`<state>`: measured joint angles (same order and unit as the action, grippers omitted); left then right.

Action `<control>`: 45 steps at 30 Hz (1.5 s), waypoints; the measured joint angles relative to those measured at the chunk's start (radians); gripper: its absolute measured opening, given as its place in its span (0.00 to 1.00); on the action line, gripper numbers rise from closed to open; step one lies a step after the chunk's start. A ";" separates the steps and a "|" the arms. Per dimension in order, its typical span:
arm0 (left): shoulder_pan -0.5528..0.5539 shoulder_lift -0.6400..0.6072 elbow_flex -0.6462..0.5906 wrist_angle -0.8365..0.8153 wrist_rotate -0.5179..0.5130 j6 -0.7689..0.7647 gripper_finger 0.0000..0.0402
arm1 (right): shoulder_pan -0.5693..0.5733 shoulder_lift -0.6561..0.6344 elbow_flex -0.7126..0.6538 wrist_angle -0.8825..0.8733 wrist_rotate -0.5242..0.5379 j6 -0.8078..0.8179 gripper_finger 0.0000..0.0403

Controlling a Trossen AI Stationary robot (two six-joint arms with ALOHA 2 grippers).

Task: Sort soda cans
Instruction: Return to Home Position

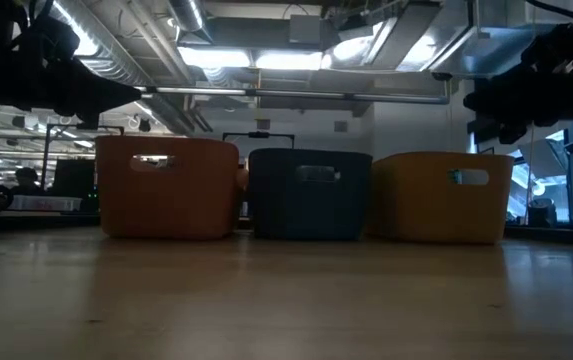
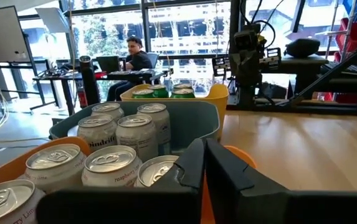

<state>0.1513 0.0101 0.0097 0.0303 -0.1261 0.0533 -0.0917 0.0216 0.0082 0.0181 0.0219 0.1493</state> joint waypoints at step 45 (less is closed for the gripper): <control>0.000 0.000 0.000 0.000 0.000 -0.001 0.01 | 0.000 0.002 -0.001 0.031 0.001 0.002 0.06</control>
<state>0.1509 0.0101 0.0093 0.0303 -0.1264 0.0525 -0.0917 0.0238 0.0074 0.0486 0.0231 0.1513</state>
